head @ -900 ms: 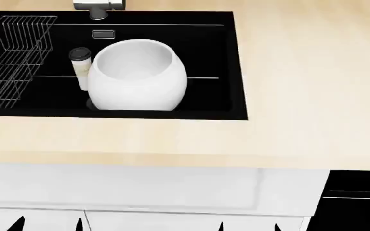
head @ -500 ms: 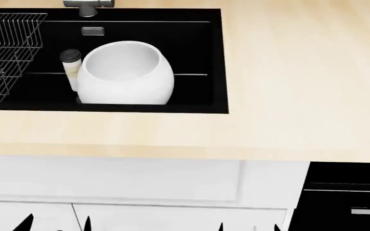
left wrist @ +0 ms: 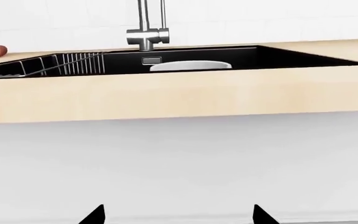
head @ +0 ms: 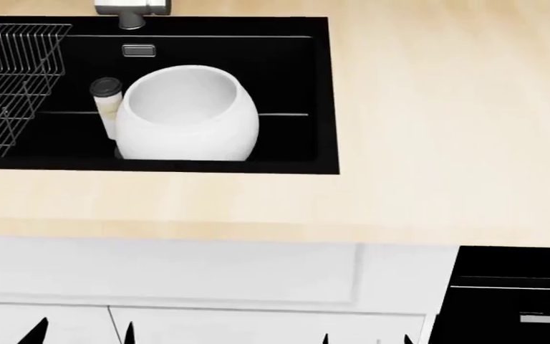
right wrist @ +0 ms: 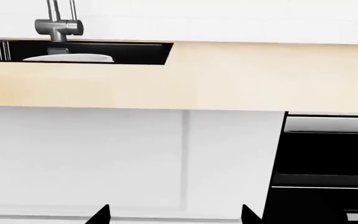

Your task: Pick the cup and bowl from the sink and place them on the counter for drying.

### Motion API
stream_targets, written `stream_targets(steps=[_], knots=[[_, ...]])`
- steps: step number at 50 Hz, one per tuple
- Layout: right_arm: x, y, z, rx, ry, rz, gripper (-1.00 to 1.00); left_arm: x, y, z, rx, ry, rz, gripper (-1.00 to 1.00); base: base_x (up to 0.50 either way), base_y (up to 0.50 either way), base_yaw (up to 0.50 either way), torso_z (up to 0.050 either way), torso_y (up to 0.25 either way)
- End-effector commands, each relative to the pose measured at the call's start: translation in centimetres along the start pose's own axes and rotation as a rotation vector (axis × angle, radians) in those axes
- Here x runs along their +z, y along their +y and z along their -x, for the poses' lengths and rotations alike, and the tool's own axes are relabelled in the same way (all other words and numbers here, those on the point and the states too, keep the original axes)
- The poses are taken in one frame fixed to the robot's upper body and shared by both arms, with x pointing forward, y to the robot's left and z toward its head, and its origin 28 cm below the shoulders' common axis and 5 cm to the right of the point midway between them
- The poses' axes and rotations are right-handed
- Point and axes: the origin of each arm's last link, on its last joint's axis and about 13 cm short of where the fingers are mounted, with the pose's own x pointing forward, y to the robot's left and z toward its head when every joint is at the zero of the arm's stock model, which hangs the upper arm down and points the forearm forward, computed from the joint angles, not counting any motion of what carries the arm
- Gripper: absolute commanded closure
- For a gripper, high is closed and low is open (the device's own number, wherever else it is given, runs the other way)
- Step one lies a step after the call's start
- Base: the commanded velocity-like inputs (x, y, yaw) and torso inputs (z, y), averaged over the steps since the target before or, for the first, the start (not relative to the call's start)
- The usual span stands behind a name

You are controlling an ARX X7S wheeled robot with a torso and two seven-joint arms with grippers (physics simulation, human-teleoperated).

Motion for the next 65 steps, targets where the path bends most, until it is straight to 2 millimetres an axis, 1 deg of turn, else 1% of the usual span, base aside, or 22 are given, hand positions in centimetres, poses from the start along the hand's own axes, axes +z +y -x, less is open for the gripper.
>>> stream_targets(steps=[1,6,17,42,43,48,53,54,55,56,58,59,65], knots=[[0.0,0.1,-0.1,0.003,0.007,0.01,-1.0,0.0,-0.3,-0.1,-0.003,-0.006,-0.009,-1.0,0.0,0.0,0.0,0.05,0.0],[0.0,0.1,-0.1,0.002,0.006,0.012,-1.0,0.1,-0.5,-0.1,-0.006,-0.008,-0.008,-1.0,0.0,0.0,0.0,0.05,0.0],[0.0,0.1,0.0,0.0,0.006,0.018,-1.0,0.0,0.0,0.1,-0.007,-0.011,-0.008,-1.0,0.0,0.0,0.0,0.05,0.0],[0.1,0.1,-0.1,0.001,0.008,0.024,-1.0,0.2,-0.3,-0.1,-0.012,-0.019,-0.005,-1.0,0.0,0.0,0.0,0.05,0.0],[0.1,0.1,-0.1,0.001,0.008,0.024,-1.0,0.1,-0.2,-0.2,0.002,-0.002,-0.001,-1.0,0.0,0.0,0.0,0.029,0.0],[0.0,0.1,-0.1,0.002,0.008,0.024,-1.0,0.4,-0.2,-0.2,0.006,-0.032,0.003,-1.0,0.0,0.0,0.0,0.0,0.0],[0.0,0.1,-0.1,0.002,0.009,0.025,-1.0,0.2,-0.1,-0.1,0.001,-0.019,-0.019,-1.0,0.0,0.0,0.0,0.0,0.0],[0.0,0.1,-0.1,0.001,0.013,0.064,-1.0,-1.0,1.1,-1.2,0.0,-0.016,-0.013,-1.0,0.0,0.0,0.0,0.0,0.0],[-0.2,0.1,-0.2,0.003,0.025,0.079,-1.0,-1.9,1.8,-2.4,-0.003,-0.039,-0.021,-1.0,0.0,0.0,0.0,0.0,0.0],[-0.2,0.1,-0.2,0.005,0.023,0.069,-1.0,-2.6,1.8,-2.6,-0.001,-0.019,-0.022,-1.0,0.0,0.0,0.0,0.0,0.0],[-0.3,0.2,-0.2,0.015,0.033,0.092,-1.0,-2.7,2.1,-2.7,0.004,-0.011,-0.014,-1.0,0.0,0.0,0.0,0.0,0.0],[-0.4,0.4,-0.2,0.026,0.04,0.121,-1.0,-2.8,1.4,-3.1,0.007,-0.003,-0.009,-1.0,0.0,0.0,0.0,0.0,0.0],[-0.6,0.9,-0.4,0.058,0.05,0.118,-1.0,-3.2,1.1,-3.3,0.003,0.003,-0.011,-1.0,0.0,0.0,0.0,0.0,0.0]])
